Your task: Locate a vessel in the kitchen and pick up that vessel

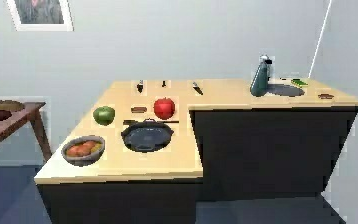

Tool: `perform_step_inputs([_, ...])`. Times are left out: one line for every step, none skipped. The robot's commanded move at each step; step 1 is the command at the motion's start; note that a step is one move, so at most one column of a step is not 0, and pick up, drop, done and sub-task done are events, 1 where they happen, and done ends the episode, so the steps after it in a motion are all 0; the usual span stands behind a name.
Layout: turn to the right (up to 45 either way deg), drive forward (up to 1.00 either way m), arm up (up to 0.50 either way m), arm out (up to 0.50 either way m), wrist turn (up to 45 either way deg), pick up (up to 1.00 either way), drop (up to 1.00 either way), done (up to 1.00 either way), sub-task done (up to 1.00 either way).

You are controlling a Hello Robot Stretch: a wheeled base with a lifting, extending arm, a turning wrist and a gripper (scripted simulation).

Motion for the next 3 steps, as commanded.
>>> perform_step_inputs([-45.0,0.0,0.0,0.0,0.0,0.0,0.0,0.0,0.0])
perform_step_inputs([-33.0,0.0,0.0,0.0,0.0,0.0,0.0,0.0,0.0])
perform_step_inputs([0.0,0.6,0.0,0.0,0.0,0.0,0.0,0.0,0.0])
